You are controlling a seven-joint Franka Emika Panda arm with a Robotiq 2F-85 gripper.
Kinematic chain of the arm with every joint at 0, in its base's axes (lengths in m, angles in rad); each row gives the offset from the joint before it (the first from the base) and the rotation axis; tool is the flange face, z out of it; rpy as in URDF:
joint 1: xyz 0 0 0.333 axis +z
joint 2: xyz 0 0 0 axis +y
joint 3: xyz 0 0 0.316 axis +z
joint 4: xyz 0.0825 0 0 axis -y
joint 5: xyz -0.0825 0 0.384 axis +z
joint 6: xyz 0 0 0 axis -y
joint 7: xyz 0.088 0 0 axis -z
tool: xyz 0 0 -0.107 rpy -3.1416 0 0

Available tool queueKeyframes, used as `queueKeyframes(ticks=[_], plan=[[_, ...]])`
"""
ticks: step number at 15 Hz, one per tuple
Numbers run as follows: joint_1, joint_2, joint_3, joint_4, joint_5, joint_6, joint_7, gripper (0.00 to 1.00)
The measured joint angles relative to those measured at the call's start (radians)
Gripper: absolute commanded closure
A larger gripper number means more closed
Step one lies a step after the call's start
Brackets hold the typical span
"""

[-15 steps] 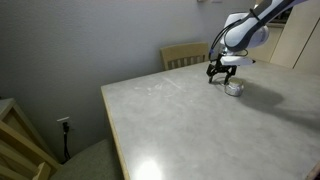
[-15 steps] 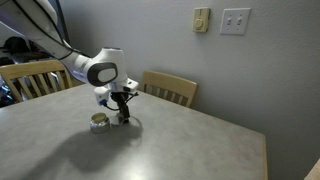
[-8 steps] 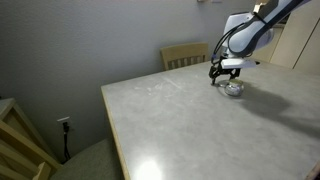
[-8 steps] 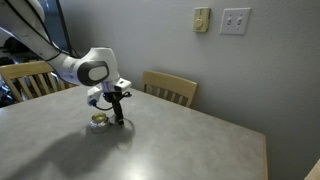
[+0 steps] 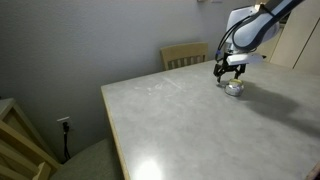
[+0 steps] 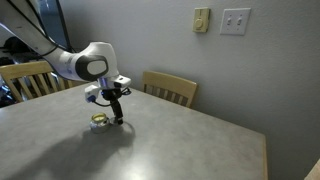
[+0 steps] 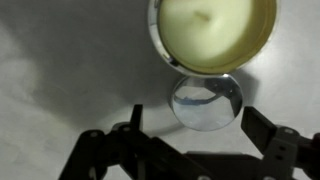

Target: Put the silver lid on top of the candle container

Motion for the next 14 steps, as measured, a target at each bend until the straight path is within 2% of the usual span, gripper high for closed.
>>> queueKeyframes(ticks=[7,14], plan=[[-0.077,-0.001,0.076,-0.005,0.013,0.002,-0.145,0.0],[-0.097,0.016,0.133,-0.007,0.044,0.01,-0.166,0.0]])
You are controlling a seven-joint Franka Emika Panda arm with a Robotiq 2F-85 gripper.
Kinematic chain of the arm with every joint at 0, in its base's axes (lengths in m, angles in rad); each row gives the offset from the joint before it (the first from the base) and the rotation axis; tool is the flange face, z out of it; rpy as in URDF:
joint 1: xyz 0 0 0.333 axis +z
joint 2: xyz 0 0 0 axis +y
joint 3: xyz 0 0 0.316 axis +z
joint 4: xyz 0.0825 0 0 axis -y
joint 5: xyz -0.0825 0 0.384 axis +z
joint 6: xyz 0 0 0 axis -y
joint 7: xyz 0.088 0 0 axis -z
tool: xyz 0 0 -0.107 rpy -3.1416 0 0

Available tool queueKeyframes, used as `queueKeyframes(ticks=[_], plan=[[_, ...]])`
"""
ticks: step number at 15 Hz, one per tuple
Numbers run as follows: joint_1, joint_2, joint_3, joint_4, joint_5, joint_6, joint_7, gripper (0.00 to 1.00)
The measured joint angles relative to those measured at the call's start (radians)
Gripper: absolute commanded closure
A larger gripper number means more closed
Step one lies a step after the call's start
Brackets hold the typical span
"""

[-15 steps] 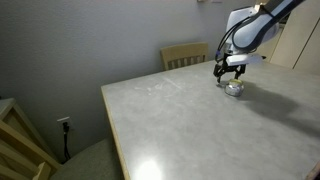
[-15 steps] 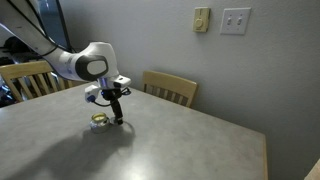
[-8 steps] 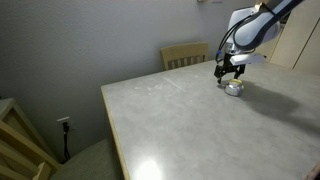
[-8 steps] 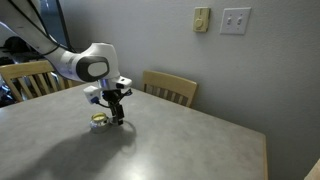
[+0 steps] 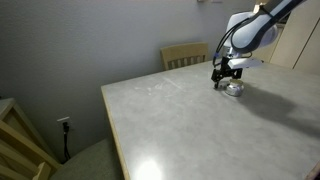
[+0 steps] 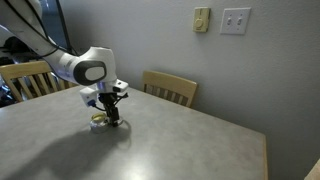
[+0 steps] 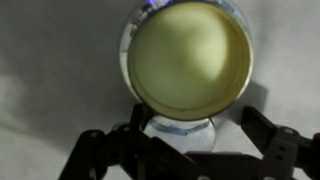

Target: Put the silver lid on top of the candle container

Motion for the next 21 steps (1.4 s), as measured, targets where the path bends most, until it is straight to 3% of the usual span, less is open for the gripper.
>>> queueKeyframes(ticks=[8,21], plan=[[0.038,0.0,-0.039,-0.008,-0.022,0.038,0.035,0.0],[0.018,0.008,-0.055,0.001,-0.022,0.036,0.023,0.0]])
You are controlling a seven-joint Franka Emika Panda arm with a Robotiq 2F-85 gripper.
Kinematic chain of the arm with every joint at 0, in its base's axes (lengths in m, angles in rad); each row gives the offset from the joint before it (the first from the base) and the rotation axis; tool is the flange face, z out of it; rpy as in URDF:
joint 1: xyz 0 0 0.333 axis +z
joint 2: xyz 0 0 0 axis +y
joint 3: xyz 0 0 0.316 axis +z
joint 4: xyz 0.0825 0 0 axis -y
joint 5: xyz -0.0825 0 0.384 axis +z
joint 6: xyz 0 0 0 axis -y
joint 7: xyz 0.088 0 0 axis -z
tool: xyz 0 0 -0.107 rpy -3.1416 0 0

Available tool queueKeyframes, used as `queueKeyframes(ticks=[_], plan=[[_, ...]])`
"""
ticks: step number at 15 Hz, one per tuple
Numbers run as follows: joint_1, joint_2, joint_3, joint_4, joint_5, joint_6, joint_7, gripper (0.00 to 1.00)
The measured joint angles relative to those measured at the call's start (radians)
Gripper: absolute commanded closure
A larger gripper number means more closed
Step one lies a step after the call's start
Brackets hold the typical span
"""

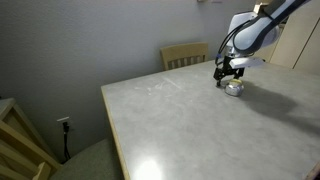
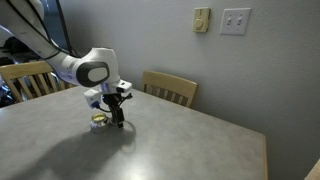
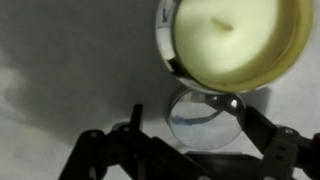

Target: Put the silver lid on top of the candle container

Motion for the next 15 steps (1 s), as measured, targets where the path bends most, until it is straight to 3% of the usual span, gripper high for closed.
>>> queueKeyframes(ticks=[15], plan=[[0.002,0.028,0.012,0.051,0.03,-0.026,0.035,0.0]])
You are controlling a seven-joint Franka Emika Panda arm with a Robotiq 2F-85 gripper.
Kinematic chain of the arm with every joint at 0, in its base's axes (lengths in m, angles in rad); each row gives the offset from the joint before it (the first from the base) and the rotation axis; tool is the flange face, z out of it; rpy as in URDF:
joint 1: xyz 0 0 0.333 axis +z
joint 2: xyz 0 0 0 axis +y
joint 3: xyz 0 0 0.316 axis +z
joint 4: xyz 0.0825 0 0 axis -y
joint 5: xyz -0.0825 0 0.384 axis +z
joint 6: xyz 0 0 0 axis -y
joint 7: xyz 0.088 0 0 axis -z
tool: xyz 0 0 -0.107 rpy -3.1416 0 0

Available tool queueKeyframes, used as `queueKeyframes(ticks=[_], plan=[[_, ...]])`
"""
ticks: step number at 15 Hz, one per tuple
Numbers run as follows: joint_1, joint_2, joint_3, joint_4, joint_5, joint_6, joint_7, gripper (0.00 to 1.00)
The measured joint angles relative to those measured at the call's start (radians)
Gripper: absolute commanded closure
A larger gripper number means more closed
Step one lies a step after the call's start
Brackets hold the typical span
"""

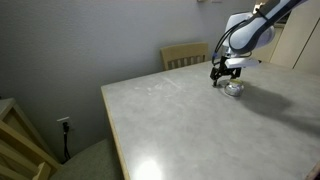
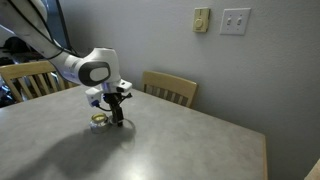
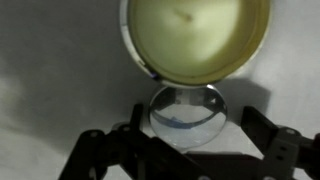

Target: Put the silver lid on top of the candle container

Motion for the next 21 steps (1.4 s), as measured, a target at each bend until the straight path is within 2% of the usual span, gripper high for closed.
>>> queueKeyframes(ticks=[1,2,7,16,21], plan=[[0.0,0.0,0.001,0.0,0.004,0.0,0.007,0.0],[0.0,0.0,0.001,-0.001,0.006,0.0,0.012,0.21],[0.008,-0.011,0.005,0.0,0.007,0.0,0.023,0.55],[0.016,-0.013,0.001,0.0,0.0,0.0,0.028,0.56],[0.097,-0.016,-0.056,-0.005,-0.079,-0.004,0.117,0.56]])
